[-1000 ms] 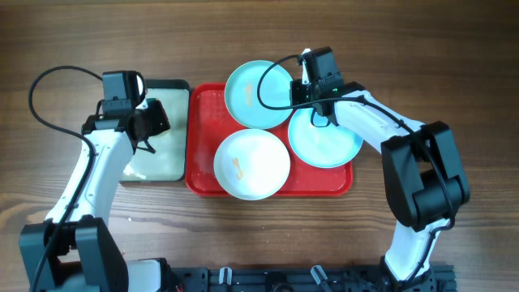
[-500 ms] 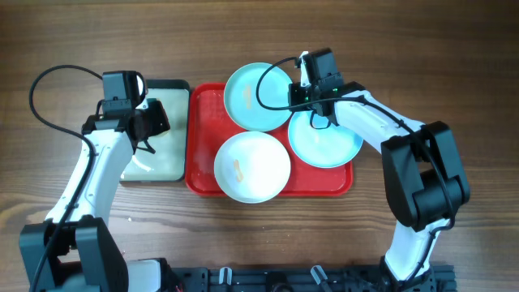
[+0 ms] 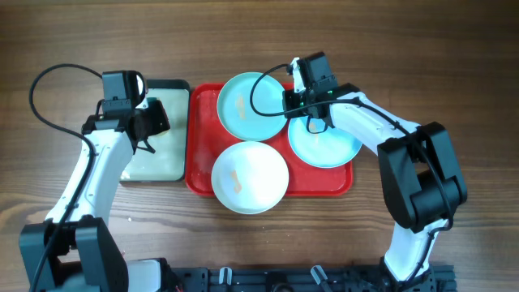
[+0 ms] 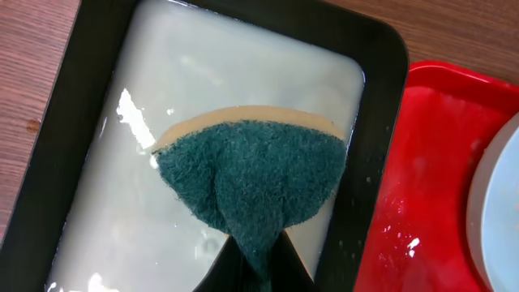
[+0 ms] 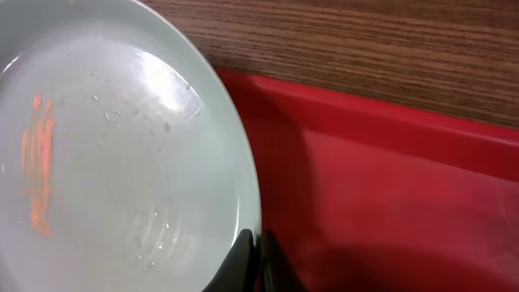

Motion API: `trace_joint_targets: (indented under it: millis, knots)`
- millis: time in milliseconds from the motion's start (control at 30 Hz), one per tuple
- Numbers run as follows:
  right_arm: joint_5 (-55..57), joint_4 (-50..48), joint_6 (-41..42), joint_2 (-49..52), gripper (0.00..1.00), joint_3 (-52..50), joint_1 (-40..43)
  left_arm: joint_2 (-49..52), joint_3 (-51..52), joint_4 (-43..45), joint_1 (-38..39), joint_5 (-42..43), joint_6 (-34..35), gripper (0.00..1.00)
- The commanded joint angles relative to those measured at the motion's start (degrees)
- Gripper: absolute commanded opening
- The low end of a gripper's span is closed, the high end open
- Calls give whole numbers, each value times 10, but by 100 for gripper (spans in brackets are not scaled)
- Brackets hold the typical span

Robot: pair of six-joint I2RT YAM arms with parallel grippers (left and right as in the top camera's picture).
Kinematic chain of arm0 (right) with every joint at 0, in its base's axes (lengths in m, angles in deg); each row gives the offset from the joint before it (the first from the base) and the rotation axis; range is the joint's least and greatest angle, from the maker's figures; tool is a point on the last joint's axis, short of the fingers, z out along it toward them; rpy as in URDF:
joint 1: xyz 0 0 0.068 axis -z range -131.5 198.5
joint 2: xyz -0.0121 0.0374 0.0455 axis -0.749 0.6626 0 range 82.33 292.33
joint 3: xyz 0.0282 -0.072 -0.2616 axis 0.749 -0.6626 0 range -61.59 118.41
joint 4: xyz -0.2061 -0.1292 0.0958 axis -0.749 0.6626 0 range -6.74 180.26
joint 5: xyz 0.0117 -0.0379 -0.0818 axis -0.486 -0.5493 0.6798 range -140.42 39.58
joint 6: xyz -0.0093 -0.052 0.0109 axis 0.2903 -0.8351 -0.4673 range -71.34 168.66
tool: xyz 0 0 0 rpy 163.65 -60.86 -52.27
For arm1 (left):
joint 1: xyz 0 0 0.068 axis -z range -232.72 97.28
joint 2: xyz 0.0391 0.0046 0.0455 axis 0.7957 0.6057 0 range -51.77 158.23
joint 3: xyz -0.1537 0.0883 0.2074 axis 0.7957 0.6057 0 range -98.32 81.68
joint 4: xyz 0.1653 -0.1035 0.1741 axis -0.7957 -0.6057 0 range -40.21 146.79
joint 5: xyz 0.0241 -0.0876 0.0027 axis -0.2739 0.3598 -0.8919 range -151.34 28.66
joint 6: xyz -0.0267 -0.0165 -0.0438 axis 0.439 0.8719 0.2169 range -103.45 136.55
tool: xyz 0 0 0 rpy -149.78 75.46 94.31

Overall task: Clean dirty plates on tray and stack at the side
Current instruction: 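Release the white plate and grip the upper light-blue plate rim with right gripper, then lift the sponge with the left gripper and move it onto the light-blue plate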

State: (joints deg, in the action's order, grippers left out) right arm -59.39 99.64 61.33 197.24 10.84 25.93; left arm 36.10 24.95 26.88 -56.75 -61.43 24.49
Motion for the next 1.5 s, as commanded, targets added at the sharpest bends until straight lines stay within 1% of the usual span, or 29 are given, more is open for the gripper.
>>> trace_joint_targets:
  millis: [0, 167, 333, 500, 700, 733, 833, 900, 1000, 1167, 1367, 1467]
  knots:
    - [-10, 4, -20, 10, 4, 1, -1, -5, 4, 6, -2, 7, -18, 4]
    - [-10, 4, -22, 10, 4, 1, -1, -5, 4, 7, -2, 7, -63, 4]
    - [-10, 8, -24, 10, 4, 1, -1, -5, 4, 13, -2, 4, -92, 4]
    - [-10, 16, -24, 10, 4, 1, -1, -5, 4, 30, -2, -35, -93, 4]
    - [-17, 10, -21, 10, 4, 1, -1, -5, 4, 30, -2, -34, -93, 4]
    - [-27, 6, -21, 10, 7, 1, -1, -5, 4, 32, -2, -34, -93, 4]
    - [-40, 5, -20, 10, 20, 1, -1, -6, 4, 37, -2, -34, -93, 4]
    - [-40, 6, -20, 10, 22, 1, -1, -6, 4, 41, -2, -34, -92, 4]
    - [-40, 3, -20, 10, 26, 1, -1, -6, -3, 49, -2, -34, -92, 4]
    - [-40, 3, -20, 10, 27, 1, -1, -6, -33, 49, -2, -35, -92, 4]
    - [-40, 2, -20, 10, 27, 1, -1, -6, -44, 66, -2, -45, -83, 4]
    - [-40, 2, -15, 10, 26, 1, -1, -6, -84, 56, -2, -45, -71, 4]
